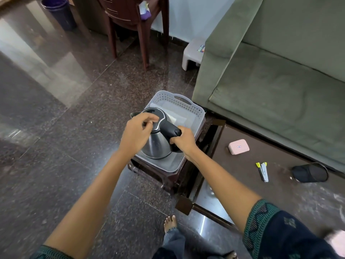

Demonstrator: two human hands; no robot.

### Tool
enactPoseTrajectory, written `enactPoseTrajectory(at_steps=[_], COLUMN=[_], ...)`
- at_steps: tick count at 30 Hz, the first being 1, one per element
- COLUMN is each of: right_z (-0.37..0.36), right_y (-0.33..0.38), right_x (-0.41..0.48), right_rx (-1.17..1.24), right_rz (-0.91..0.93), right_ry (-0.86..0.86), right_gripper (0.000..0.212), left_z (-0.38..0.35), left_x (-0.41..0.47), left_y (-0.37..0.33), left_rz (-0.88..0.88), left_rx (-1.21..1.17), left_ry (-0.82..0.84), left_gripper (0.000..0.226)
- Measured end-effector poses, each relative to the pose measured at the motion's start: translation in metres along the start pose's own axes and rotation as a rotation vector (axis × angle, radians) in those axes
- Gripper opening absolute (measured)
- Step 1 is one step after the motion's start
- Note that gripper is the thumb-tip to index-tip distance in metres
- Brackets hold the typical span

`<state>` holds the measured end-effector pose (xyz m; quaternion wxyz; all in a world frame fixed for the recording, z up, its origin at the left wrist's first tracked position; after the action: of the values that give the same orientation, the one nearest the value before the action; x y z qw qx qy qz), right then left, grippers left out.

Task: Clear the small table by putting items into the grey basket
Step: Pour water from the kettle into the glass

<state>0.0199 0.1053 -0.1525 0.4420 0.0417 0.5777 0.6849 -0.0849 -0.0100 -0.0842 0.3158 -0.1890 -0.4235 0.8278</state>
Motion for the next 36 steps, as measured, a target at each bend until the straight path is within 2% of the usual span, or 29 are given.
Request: enactPoseTrajectory(at_steps=[8,13,19,26,30,36], right_z=[0.056,0.113,0.193,0.264,0.279,0.281], right_y=[0.032,0.036,0.012,-0.059,-0.104,-0.175], right_x=[-0.042,-0.087,-0.149,-0.200,-0.223,-0.243], right_rx=[0.140,0.105,-0.121,-0.204,-0.187,-0.202], right_rz=[0.133,0.213,0.251,0.133,0.047,-0.070], right_ry=[-0.020,-0.085,-0.183,-0.256,-0.280,-0.310], right_gripper=[0.018,0.018,0.017,0.018,0.019,0.022], left_z=[0.032,0.021,-0.037,-0.119,-0.165,-0.235], left_x=[-0.006,-0.015,-0.031,-0.053,-0.069,-0.083], left_y=[-0.072,-0.110,-0.148,-0.168,-0.155,-0.090], left_rz=[-0.334,-0.430,-0.437,-0.401,-0.349,-0.257], left_rx=[0.067,0.041,-0.025,-0.078,-0.067,0.034], left_ry=[-0.255,-0.287,-0.195,0.015,0.125,0.189], left_gripper=[0.029,0.027,0.027,0.027,0.030,0.028])
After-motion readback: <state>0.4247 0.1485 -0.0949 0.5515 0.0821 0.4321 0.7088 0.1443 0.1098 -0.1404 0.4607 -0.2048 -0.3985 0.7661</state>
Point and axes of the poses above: each hand's wrist, its own x-axis towards the middle knuckle, its own z-axis out of the back of the hand, y = z × x, the point moved 4 cm from there along x, towards the middle knuckle, and after that the axes turned 2 degrees about x, right-handed, at the moved point
